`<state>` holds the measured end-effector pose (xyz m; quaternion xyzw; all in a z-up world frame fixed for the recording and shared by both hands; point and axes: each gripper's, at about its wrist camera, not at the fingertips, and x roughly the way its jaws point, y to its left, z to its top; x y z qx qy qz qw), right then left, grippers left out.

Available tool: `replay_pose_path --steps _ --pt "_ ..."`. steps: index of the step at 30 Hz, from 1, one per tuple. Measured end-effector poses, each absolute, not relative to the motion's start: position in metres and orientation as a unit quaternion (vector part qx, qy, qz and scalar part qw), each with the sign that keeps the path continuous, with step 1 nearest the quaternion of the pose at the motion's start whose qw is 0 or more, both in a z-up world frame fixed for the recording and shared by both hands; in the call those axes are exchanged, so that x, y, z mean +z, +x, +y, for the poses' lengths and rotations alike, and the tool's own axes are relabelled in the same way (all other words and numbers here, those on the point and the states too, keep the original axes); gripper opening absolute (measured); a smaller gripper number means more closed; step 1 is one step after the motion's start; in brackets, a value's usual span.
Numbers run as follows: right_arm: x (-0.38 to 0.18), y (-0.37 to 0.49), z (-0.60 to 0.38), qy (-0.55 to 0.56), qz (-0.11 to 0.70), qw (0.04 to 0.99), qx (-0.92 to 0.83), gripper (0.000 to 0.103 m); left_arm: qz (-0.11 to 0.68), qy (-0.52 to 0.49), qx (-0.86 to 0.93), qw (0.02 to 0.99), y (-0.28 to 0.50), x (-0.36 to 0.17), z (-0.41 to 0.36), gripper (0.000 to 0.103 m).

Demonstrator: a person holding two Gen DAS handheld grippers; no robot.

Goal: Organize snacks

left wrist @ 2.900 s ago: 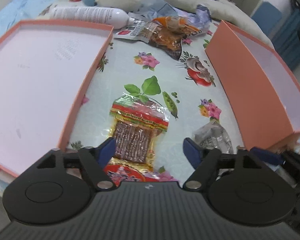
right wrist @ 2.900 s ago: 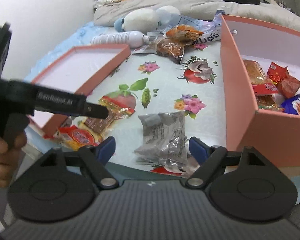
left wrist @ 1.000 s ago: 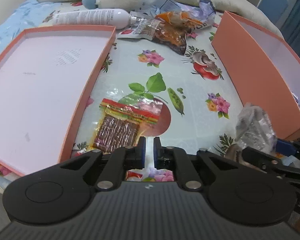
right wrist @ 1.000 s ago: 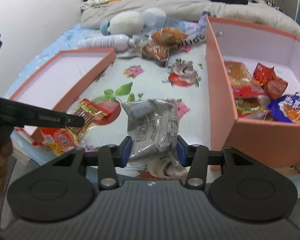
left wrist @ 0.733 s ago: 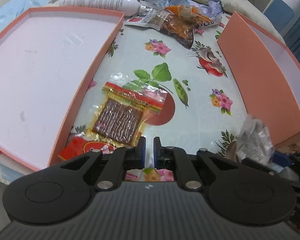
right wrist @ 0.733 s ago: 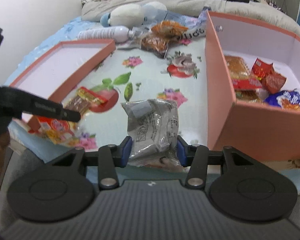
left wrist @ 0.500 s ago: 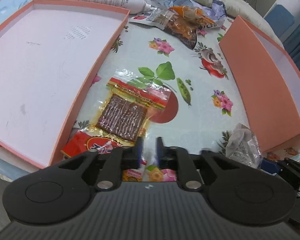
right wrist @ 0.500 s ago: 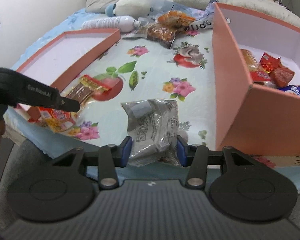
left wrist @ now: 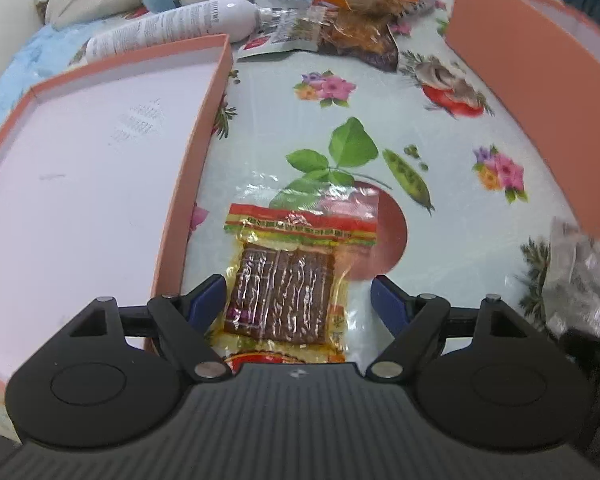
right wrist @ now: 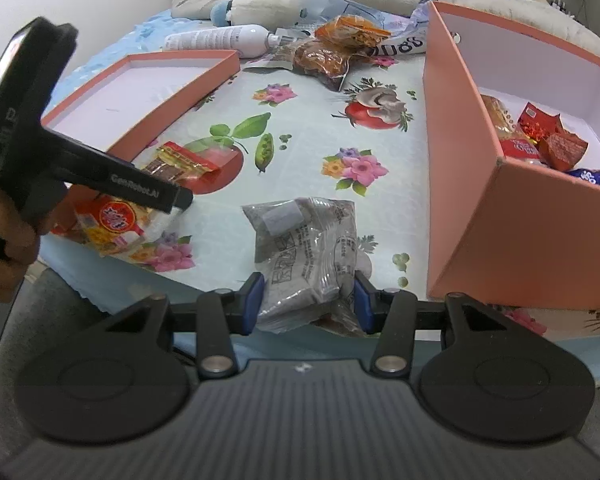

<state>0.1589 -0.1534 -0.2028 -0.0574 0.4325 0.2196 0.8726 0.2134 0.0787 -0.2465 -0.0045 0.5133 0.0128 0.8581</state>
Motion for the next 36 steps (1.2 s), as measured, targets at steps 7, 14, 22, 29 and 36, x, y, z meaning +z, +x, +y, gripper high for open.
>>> replay_pose_path --steps 7,14,22,29,36 --pt "-0.203 0.16 -0.154 -0.051 0.435 0.871 0.222 0.049 0.504 0.006 -0.005 0.864 0.21 -0.243 0.068 0.055" --pt "-0.194 0.161 -0.158 -0.038 0.428 0.874 0.226 0.049 0.509 -0.017 -0.003 0.86 0.208 -0.237 0.063 0.052" --pt "-0.172 0.156 -0.17 -0.014 0.415 0.882 0.224 0.049 0.501 -0.064 0.0 0.863 0.192 -0.213 0.055 0.052" --pt "-0.135 0.147 -0.183 0.012 0.384 0.897 0.219 0.049 0.462 -0.101 0.005 0.881 0.174 -0.161 0.046 0.052" --pt "-0.098 0.133 -0.205 0.031 0.346 0.917 0.197 0.049 0.421 -0.126 -0.003 0.898 0.162 -0.105 0.025 0.052"
